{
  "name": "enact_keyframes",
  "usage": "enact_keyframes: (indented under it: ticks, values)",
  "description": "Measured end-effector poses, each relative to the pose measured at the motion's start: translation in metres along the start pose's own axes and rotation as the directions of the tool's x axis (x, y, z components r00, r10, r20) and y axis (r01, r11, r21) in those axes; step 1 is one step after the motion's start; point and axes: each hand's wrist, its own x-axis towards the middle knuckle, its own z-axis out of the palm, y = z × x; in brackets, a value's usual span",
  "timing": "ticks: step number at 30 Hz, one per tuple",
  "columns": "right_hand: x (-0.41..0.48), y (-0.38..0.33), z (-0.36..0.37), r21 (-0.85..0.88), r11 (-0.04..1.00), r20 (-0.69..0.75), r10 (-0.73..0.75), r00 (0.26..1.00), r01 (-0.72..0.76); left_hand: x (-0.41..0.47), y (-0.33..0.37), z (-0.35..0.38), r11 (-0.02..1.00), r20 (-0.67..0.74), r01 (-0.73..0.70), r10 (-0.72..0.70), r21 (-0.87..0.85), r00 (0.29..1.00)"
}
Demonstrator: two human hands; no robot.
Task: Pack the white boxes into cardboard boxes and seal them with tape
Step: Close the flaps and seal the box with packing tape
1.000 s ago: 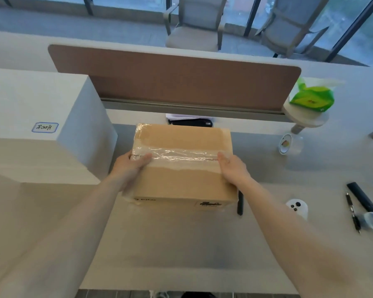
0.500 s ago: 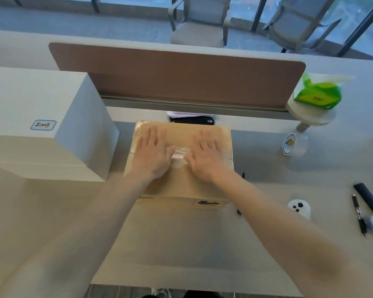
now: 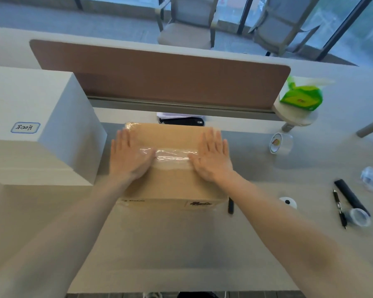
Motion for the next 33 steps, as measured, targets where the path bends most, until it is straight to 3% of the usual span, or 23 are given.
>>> enact_keyframes:
  ticks: [3,7,11,13,15,16,18,20,23,29,33]
  values:
    - [-0.002,0.015,0.006,0.092,0.991,0.031,0.097,0.995,-0.099,0.001,-0.01,-0.001,0.972,0.099,0.164,-0.148,-0.171,0.984]
    - [0.0,0.015,0.013,0.268,0.961,0.03,0.066,0.997,-0.071,0.006,-0.011,0.004,0.971,0.117,0.183,-0.166,-0.154,0.979]
    - [-0.002,0.02,0.007,0.447,0.894,-0.09,0.057,0.994,-0.011,0.007,-0.009,-0.003,0.954,0.081,0.186,-0.172,-0.236,0.982]
    - [-0.007,0.022,0.003,0.695,0.707,-0.065,0.243,0.968,-0.131,0.011,-0.021,-0.007,0.876,0.147,0.301,-0.265,-0.376,0.953]
    - [-0.006,0.027,0.002,0.803,0.439,0.2,0.438,0.876,-0.403,0.012,-0.035,-0.01,0.707,0.317,0.483,-0.366,-0.517,0.875]
    - [-0.007,0.027,0.001,0.771,0.373,0.332,0.456,0.826,-0.516,0.009,-0.04,-0.009,0.642,0.404,0.547,-0.373,-0.537,0.835]
    - [-0.007,0.025,0.002,0.751,0.321,0.427,0.431,0.795,-0.577,0.001,-0.04,-0.005,0.589,0.481,0.573,-0.326,-0.57,0.814]
    - [-0.004,0.025,0.007,0.777,0.324,0.379,0.444,0.812,-0.54,0.004,-0.036,0.0,0.655,0.433,0.54,-0.339,-0.528,0.835]
    - [-0.003,0.026,0.013,0.759,0.474,0.23,0.446,0.865,-0.447,0.008,-0.035,-0.003,0.805,0.327,0.495,-0.396,-0.327,0.858]
    - [0.001,0.034,0.015,0.637,0.67,0.137,0.387,0.912,-0.38,0.011,-0.039,-0.008,0.877,0.312,0.422,-0.344,-0.231,0.886]
    - [-0.005,0.03,0.007,0.624,0.679,0.142,0.387,0.911,-0.386,0.008,-0.036,-0.014,0.9,0.304,0.37,-0.294,-0.232,0.906]
